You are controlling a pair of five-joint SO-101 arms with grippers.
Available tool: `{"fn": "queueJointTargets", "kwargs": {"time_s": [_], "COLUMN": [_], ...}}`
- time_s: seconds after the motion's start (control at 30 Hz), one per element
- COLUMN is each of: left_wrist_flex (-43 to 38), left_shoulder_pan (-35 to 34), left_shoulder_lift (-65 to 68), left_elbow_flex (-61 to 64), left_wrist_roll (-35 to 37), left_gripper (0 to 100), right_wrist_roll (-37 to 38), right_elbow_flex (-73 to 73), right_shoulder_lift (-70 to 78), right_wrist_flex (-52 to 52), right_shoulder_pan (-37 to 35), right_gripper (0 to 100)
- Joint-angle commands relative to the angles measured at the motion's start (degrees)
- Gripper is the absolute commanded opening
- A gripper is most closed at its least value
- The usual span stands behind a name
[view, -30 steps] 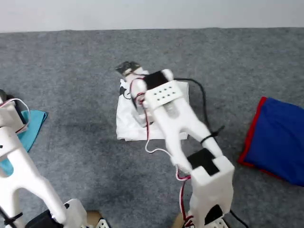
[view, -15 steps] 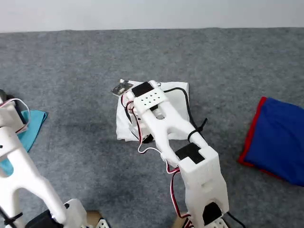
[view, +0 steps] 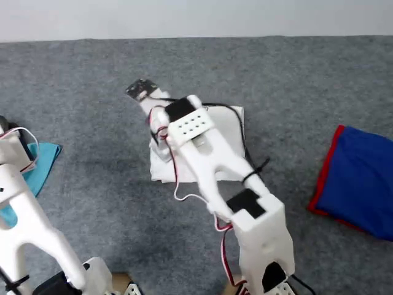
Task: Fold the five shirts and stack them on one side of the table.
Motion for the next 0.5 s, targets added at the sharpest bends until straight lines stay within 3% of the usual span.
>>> {"fn": "queueJointTargets", "kwargs": {"time_s": [0.0,0.2,0.47], "left_wrist_flex": [-1.0,-1.0,-1.2], "left_shoulder_pan": [0.3,0.1,0.2], "left_shoulder_lift": [-2.1,-2.1,-1.9], "left_elbow_flex": [-0.3,-0.3,-0.3], "left_wrist_roll": [0.4,0.4,0.4], "left_gripper": [0,0,0], "right_wrist_roll": [0.2,0.2,0.6], "right_elbow_flex": [-2.8,-3.1,-3.2], "right_shoulder_lift": [2.6,8.5,-1.5], "right_wrist_flex": [-0.4,4.0,4.6], "right_shoulder_pan": [-3.5,-7.2,-7.1], "right_gripper": [1.1,1.1,1.0]}}
